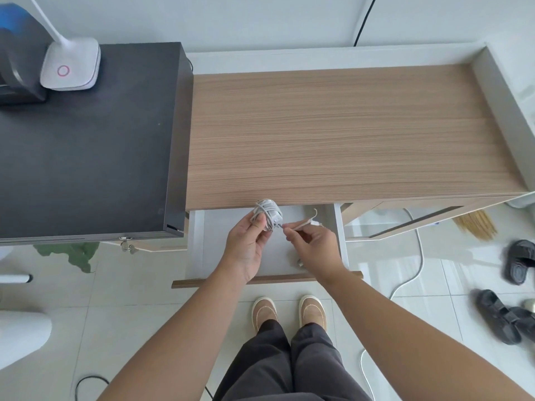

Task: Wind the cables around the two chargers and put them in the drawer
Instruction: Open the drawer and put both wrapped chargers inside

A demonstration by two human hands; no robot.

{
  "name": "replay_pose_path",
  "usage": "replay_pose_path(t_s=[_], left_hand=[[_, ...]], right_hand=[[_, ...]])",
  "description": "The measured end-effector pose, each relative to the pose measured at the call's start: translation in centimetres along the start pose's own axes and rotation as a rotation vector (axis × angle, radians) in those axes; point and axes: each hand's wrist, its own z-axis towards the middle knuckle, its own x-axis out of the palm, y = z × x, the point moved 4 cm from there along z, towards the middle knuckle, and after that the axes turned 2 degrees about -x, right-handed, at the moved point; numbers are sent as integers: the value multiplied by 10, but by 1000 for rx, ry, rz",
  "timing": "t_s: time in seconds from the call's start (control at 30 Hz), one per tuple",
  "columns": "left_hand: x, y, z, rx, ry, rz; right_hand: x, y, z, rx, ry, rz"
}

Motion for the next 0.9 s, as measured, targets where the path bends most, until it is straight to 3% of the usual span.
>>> replay_pose_path(t_s=[0.1, 0.2, 0.33, 0.47, 0.6, 0.73, 0.9], left_hand=[[-7, -2, 4, 32, -35, 75], [-14, 0, 6, 88, -17, 315], [-17, -2, 6, 119, 14, 513], [-19, -8, 7, 135, 57, 531], [-16, -16, 3, 167, 51, 621], [-15, -18, -2, 157, 91, 596], [-18, -21, -4, 134, 134, 579]], right_hand=[[-1, 3, -6, -233, 24, -152], [4, 11, -6, -411, 61, -253], [0, 23, 3, -373, 97, -212], [-1, 20, 8, -50, 117, -7], [0, 23, 10, 94, 54, 242], [-1, 26, 12, 93, 57, 199], [0, 32, 12, -67, 83, -30]])
